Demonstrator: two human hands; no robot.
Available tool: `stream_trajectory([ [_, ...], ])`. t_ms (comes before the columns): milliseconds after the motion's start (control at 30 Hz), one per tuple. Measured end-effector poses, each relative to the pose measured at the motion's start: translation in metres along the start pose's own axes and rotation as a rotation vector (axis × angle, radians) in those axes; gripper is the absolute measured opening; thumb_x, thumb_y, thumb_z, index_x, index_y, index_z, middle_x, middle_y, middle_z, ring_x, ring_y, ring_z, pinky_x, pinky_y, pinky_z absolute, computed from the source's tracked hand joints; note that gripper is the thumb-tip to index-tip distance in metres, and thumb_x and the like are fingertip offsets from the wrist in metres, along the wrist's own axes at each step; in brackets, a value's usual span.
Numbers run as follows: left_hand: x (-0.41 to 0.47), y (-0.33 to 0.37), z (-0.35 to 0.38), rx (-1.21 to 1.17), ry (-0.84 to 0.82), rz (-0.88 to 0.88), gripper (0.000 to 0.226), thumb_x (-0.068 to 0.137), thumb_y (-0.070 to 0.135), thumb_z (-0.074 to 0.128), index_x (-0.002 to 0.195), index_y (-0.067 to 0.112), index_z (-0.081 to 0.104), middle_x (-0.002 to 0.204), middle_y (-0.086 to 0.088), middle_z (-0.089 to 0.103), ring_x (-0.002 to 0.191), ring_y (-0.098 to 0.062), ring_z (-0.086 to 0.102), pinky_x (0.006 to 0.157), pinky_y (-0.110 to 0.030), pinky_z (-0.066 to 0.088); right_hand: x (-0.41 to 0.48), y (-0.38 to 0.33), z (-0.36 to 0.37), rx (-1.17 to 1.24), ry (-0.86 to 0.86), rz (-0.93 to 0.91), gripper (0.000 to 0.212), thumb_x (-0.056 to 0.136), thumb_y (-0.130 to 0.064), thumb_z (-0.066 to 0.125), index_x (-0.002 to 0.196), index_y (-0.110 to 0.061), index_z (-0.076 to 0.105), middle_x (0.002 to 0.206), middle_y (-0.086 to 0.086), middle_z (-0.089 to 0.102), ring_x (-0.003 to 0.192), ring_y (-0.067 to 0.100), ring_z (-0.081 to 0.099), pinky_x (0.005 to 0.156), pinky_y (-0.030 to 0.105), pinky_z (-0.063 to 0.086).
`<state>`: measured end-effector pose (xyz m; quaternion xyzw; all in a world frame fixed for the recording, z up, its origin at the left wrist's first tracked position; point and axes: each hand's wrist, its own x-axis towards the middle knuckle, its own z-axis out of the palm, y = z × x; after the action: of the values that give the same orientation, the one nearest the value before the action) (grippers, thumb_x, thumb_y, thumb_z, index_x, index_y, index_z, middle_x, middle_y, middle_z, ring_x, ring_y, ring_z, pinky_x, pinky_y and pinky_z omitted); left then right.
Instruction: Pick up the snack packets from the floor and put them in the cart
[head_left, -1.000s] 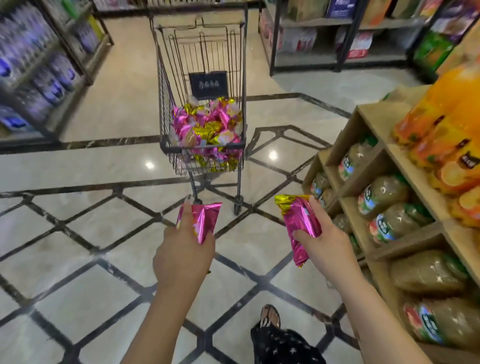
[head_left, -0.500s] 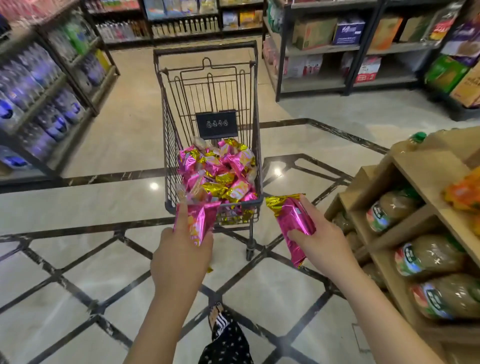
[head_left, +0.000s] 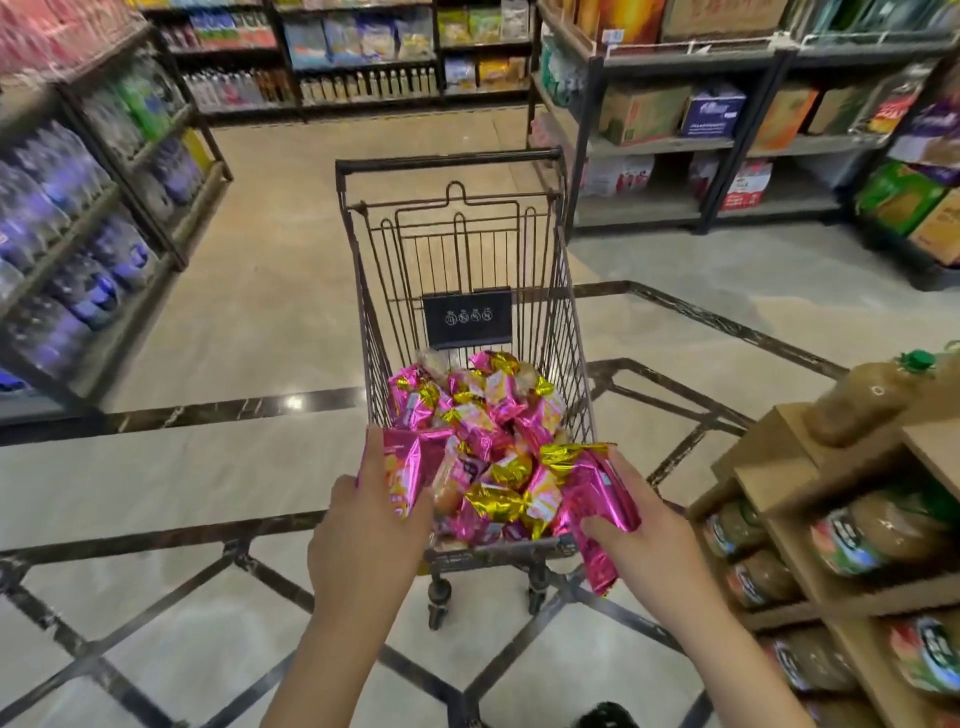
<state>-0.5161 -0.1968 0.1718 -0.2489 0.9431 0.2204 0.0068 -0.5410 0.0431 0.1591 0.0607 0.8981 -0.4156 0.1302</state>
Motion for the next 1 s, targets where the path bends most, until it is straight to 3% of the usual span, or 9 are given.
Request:
stream_trajectory([
  [67, 0.017, 0.006, 0.003, -0.008, -0.024, -0.001, 0.083, 0.092, 0.055, 0.052, 0.156, 0.036, 0.003, 0.103, 0.001, 0.048, 0.082, -0.017, 0.050, 0.062, -0.029, 0.041, 0.020, -0.001, -0.003, 0.015, 0.008, 0.033, 0.073, 0.088, -0.032, 0.064, 0.150, -0.043, 0.026, 0.098, -0.007, 0.061, 0.084, 0.013, 0.058, 0.077, 0.032, 0.046],
  [167, 0.043, 0.017, 0.013, -0.038, -0.034, -0.006, 0.084, 0.091, 0.056, 0.053, 0.156, 0.036, 0.004, 0.106, 0.001, 0.051, 0.090, -0.021, 0.057, 0.064, -0.030, 0.042, 0.053, -0.002, -0.009, 0.046, 0.038, 0.055, 0.074, 0.086, -0.031, 0.065, 0.148, -0.047, 0.027, 0.111, -0.005, 0.066, 0.095, 0.017, 0.060, 0.084, 0.034, 0.047],
  [367, 0.095, 0.047, 0.027, -0.065, 0.007, -0.034, 0.087, 0.090, 0.056, 0.057, 0.157, 0.033, 0.007, 0.124, -0.003, 0.058, 0.106, -0.025, 0.061, 0.073, -0.031, 0.047, 0.124, -0.015, -0.025, 0.024, 0.000, 0.011, 0.075, 0.089, -0.032, 0.064, 0.150, -0.046, 0.023, 0.115, -0.004, 0.066, 0.087, 0.014, 0.060, 0.077, 0.031, 0.047],
  [467, 0.120, 0.063, 0.029, -0.059, 0.024, -0.036, 0.088, 0.089, 0.058, 0.057, 0.157, 0.034, 0.006, 0.123, -0.002, 0.059, 0.105, -0.023, 0.062, 0.076, -0.033, 0.051, 0.157, -0.029, -0.027, -0.007, -0.040, -0.016, 0.073, 0.089, -0.037, 0.062, 0.149, -0.048, 0.022, 0.105, -0.006, 0.068, 0.080, 0.010, 0.062, 0.069, 0.029, 0.048],
  [600, 0.151, 0.076, 0.030, -0.049, 0.035, -0.040, 0.084, 0.090, 0.062, 0.053, 0.156, 0.037, 0.009, 0.120, 0.000, 0.057, 0.100, -0.019, 0.060, 0.068, -0.028, 0.045, 0.196, -0.047, -0.025, -0.018, -0.111, -0.065, 0.074, 0.090, -0.039, 0.060, 0.149, -0.049, 0.016, 0.090, -0.012, 0.069, 0.069, 0.008, 0.066, 0.067, 0.029, 0.053],
  [833, 0.214, 0.072, 0.035, -0.001, 0.015, -0.037, 0.083, 0.091, 0.061, 0.052, 0.157, 0.036, 0.008, 0.128, -0.001, 0.056, 0.104, -0.020, 0.062, 0.068, -0.027, 0.046, 0.255, -0.083, 0.006, -0.146, -0.112, -0.079, 0.074, 0.091, -0.045, 0.056, 0.152, -0.043, 0.015, 0.087, -0.011, 0.064, 0.070, 0.011, 0.064, 0.061, 0.027, 0.050],
  [933, 0.242, 0.070, 0.033, -0.001, -0.004, -0.016, 0.083, 0.091, 0.063, 0.050, 0.157, 0.034, 0.008, 0.136, -0.004, 0.052, 0.113, -0.023, 0.059, 0.079, -0.033, 0.052, 0.277, -0.091, 0.029, -0.183, -0.078, -0.045, 0.079, 0.088, -0.055, 0.053, 0.153, -0.042, 0.011, 0.093, -0.008, 0.065, 0.077, 0.015, 0.064, 0.072, 0.032, 0.054],
  [1000, 0.257, 0.067, 0.037, 0.009, -0.059, -0.007, 0.088, 0.089, 0.072, 0.045, 0.157, 0.035, 0.003, 0.153, -0.010, 0.036, 0.134, -0.030, 0.044, 0.100, -0.042, 0.046, 0.286, -0.091, 0.043, -0.260, -0.120, 0.014, 0.088, 0.084, -0.072, 0.044, 0.152, -0.044, -0.003, 0.111, 0.004, 0.065, 0.095, 0.024, 0.064, 0.088, 0.040, 0.054],
])
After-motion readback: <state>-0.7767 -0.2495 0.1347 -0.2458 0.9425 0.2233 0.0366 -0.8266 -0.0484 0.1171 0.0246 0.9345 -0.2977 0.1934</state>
